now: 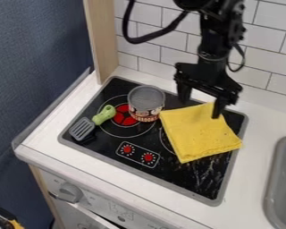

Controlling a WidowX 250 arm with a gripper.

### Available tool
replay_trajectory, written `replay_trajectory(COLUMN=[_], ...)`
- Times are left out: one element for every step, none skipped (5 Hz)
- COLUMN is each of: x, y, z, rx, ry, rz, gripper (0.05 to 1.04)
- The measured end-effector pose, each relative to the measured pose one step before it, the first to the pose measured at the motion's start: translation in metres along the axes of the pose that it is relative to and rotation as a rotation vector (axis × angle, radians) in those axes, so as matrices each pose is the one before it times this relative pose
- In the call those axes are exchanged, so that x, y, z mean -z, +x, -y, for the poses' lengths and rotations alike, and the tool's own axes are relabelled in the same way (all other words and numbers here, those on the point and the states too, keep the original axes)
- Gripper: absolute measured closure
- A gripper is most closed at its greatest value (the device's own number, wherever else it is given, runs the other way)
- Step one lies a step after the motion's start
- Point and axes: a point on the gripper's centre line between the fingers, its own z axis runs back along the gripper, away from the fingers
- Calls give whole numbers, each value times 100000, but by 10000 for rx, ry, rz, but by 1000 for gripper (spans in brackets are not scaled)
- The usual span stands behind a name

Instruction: Move the can to the middle bottom of the two burners

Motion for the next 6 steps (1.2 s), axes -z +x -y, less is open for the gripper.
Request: replay_trajectory(x=[1107,495,1038,-230,-56,-308], y=[9,479,249,1003,756,513], z=[-2153,-1676,-1421,-252,-1006,-1297], rx=[-378,-496,-282,-70,-301,-327], ry=[86,121,488,176,-96,14], rz=[-277,-14,82,270,23,1], gripper=[84,84,84,84,84,84])
